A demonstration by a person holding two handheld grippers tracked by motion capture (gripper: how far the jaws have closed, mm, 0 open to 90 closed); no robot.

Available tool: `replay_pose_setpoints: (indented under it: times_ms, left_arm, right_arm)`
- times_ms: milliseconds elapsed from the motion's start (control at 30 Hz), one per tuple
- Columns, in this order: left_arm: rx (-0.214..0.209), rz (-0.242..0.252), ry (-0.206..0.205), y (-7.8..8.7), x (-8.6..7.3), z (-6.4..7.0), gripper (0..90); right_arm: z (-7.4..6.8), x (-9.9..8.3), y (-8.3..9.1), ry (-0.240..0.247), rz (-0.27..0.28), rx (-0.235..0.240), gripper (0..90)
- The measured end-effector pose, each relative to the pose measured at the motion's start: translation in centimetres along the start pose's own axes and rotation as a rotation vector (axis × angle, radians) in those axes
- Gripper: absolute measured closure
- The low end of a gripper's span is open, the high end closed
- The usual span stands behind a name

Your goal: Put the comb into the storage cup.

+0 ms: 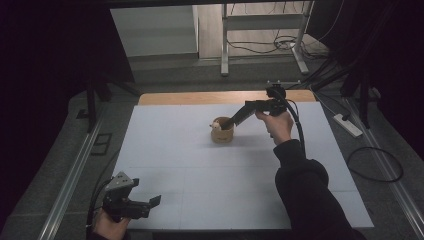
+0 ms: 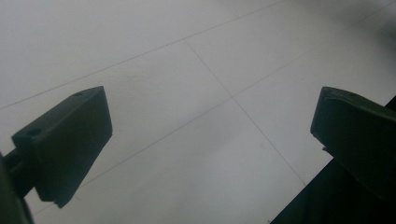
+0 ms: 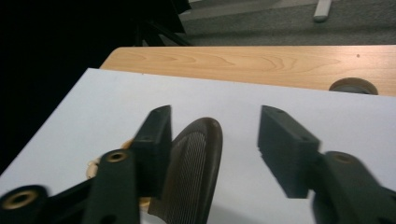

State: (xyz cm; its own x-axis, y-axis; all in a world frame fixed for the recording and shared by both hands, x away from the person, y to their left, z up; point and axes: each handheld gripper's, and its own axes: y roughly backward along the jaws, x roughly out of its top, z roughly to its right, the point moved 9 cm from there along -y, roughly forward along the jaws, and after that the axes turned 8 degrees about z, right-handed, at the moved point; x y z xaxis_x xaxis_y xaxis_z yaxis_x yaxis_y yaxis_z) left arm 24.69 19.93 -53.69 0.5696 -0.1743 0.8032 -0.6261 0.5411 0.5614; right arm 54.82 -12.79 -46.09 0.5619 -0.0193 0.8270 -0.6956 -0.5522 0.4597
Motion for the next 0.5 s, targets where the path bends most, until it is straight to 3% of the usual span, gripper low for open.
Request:
replay_pose_setpoints:
  times_ms: [300, 500]
  left_arm:
    - [0.0, 0.0, 0.0, -0.02, 0.01, 0.0, 0.0]
    - [-0.001, -0.001, -0.001, -0.02, 0.02, 0.01, 0.0]
  right_arm:
    - [-0.33, -0.23, -0.28, 0.088, -0.012, -0.039, 17.5]
    - [-0.8, -0.15, -0.25, 0.139, -0.004, -0.024, 11.9]
